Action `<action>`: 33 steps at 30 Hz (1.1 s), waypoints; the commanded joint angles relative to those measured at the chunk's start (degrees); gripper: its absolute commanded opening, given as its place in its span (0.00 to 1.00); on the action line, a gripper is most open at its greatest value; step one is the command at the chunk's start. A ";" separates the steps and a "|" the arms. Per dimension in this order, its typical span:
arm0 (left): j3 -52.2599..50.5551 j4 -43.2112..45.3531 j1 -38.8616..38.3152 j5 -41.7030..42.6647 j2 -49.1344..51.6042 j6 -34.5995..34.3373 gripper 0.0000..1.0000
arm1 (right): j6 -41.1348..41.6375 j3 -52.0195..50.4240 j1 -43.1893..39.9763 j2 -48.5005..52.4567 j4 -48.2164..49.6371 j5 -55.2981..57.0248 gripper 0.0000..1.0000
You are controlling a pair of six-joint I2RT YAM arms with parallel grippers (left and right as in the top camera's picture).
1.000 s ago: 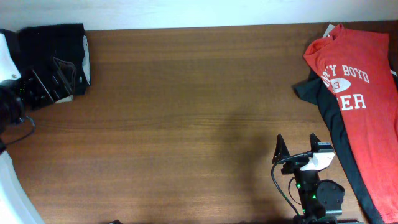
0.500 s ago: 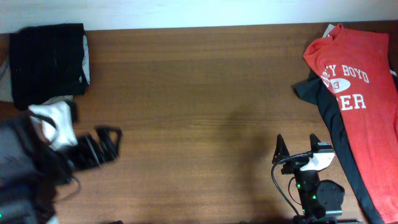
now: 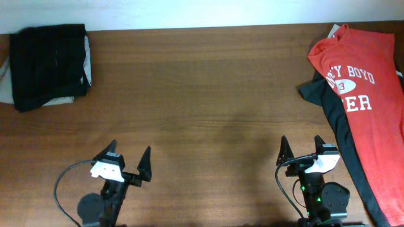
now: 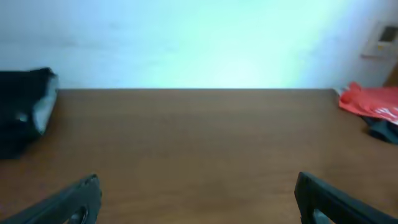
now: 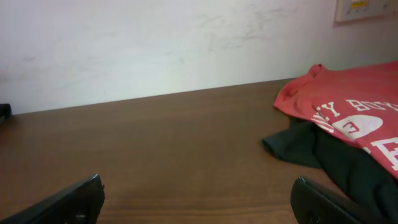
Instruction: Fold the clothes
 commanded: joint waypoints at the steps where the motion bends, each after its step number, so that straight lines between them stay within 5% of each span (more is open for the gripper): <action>1: -0.55 -2.05 -3.37 -17.88 -3.45 0.31 0.99 | 0.15 -0.28 0.42 -0.42 -0.31 0.26 0.99; 33: -0.55 -3.87 -4.68 -21.27 -3.45 3.61 0.99 | 0.15 -0.28 0.42 -0.42 -0.31 0.28 0.99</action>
